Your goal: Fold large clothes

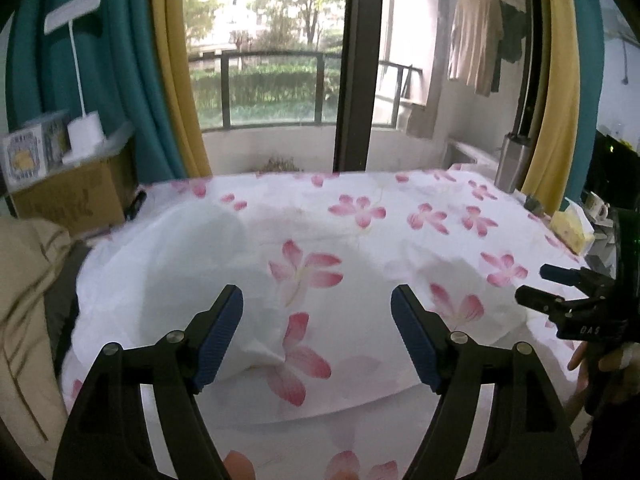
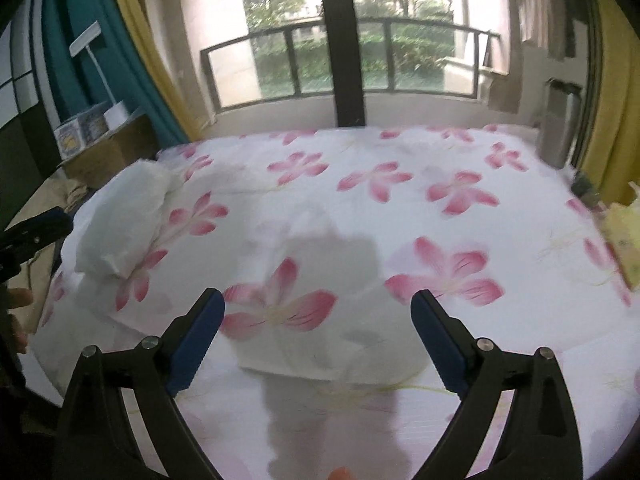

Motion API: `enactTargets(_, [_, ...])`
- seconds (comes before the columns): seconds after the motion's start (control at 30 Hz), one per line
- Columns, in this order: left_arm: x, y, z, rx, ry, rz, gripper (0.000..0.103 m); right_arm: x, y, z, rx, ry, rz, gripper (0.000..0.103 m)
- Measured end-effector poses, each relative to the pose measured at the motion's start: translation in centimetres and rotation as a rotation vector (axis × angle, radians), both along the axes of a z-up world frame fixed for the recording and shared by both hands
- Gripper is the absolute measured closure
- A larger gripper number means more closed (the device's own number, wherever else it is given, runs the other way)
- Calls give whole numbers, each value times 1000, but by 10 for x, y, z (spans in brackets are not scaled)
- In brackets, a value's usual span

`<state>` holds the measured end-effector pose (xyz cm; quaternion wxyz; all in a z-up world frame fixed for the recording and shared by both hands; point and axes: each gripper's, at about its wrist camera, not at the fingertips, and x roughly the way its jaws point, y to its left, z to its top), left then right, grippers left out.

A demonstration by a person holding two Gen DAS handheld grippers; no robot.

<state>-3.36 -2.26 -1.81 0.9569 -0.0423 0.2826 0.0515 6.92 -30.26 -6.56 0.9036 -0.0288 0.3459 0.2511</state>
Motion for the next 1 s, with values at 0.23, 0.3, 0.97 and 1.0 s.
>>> enactTargets(0.23, [-11,-10,30,27,-122,-1,24,-9,-21,40,-10,-145,-78,9])
enactTargets(0.3, [-15,-10,38,48,-151,19,24,-12,-25,51,-8,-194,-96,9])
enactTargets(0.97, [-56,18,70,56,-350,225,24,-58,-1,121,27,-490,-139,9])
enactTargets(1.0, [-57,21,69,50,-352,234,24,-60,2,121,28,-492,-137,9])
